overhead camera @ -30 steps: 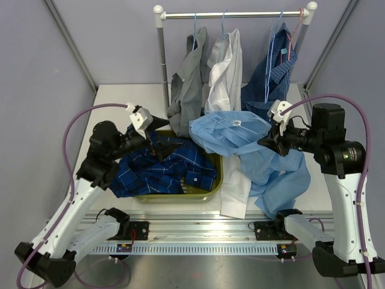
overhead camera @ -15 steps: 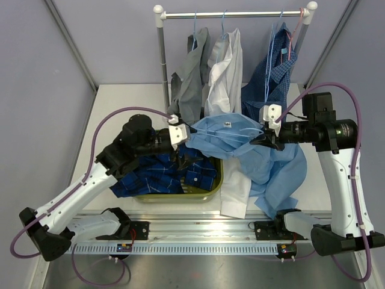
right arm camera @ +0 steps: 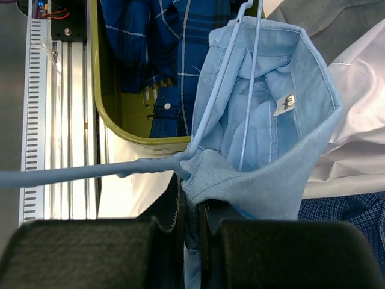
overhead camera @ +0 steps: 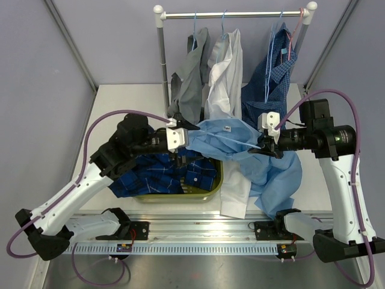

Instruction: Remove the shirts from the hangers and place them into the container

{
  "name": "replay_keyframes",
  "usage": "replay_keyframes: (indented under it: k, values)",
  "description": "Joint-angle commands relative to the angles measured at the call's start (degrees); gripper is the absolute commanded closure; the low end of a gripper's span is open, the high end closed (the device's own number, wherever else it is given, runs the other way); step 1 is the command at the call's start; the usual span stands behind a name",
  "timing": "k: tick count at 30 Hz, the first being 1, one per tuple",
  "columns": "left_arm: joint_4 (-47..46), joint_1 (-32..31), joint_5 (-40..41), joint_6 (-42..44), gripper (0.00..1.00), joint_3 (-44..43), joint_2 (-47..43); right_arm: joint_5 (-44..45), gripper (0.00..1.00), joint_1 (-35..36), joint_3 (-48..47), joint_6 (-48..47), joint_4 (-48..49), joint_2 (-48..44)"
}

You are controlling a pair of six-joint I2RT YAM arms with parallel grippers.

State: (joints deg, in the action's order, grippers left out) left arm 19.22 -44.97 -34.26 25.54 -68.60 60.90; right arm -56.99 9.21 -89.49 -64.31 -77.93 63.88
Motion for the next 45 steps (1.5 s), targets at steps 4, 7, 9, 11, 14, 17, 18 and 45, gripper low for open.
replay_keyframes:
  k: [4,7,9,11,14,17,18,45]
  values:
    - [-1.0,-0.3,-2.5,2.9,0.11,-0.9,-1.9,-1.9,1.00,0.9,-0.2,0.3,-8.5,-0.2]
    - [0.3,-0.3,-0.6,4.1,0.16,-2.9,1.7,-3.6,1.00,1.3,-0.9,-1.6,-10.6,0.5]
    - [1.2,-0.3,0.8,4.6,0.24,-5.3,4.0,-4.6,1.00,2.1,-1.0,-1.8,-10.9,0.6]
    - [2.1,-0.6,1.4,5.1,0.36,-7.2,7.3,-4.9,1.00,2.6,-0.9,-1.8,-10.9,0.5]
    - [3.3,-1.5,3.6,6.6,0.46,-10.0,10.7,-4.7,1.00,2.9,-0.8,-1.5,-10.7,0.3]
    - [4.3,-2.5,5.7,7.6,0.91,-11.9,12.8,-4.4,1.00,2.9,-0.2,-1.3,-10.4,0.1]
    - [4.6,-2.7,6.0,7.9,1.00,-12.3,13.0,-4.2,1.00,3.0,0.0,-0.8,-10.1,0.0]
    - [10.9,-1.4,18.4,-17.3,1.00,3.7,-15.2,28.7,0.77,-10.8,22.2,45.8,25.5,-12.2]
